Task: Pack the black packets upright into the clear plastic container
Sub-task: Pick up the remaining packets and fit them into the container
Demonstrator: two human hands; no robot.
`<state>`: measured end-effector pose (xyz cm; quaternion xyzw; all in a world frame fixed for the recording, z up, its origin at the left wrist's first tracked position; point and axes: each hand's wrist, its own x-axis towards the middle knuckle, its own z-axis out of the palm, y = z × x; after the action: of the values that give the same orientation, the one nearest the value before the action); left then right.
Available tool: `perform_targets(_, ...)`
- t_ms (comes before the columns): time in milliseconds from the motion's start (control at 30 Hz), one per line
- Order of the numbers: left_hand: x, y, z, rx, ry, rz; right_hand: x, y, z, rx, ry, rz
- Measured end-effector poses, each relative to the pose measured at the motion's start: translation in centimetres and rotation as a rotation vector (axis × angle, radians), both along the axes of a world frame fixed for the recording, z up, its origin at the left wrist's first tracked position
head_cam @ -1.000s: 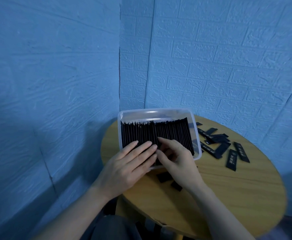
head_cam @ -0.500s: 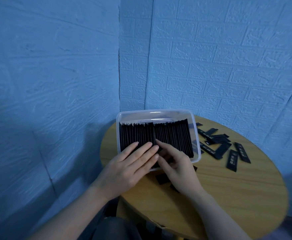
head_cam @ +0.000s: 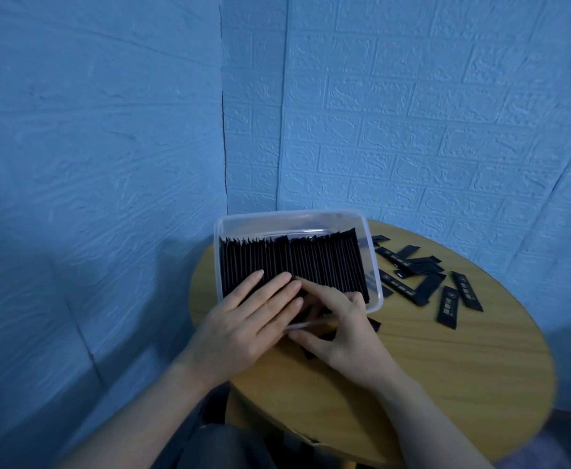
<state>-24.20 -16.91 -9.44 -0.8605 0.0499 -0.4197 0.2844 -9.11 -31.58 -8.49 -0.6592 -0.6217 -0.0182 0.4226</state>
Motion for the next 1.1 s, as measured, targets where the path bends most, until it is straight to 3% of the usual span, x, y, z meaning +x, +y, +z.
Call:
perform_targets(433,-0.2,0.3,0.0,0.017,0.052,-0.026,0.8,0.4,-0.3,-0.002,-0.157,-0.105)
perform_targets(867,0.1,0.8,0.6,0.020,0.127,-0.081,1.1,0.4,-0.5,-0.014,-0.118,-0.067)
perform_targets(1100,-0.1,1.1,0.2,0.002,0.125,-0.062,0.9,-0.4,0.6,-0.011,-0.313,-0.112)
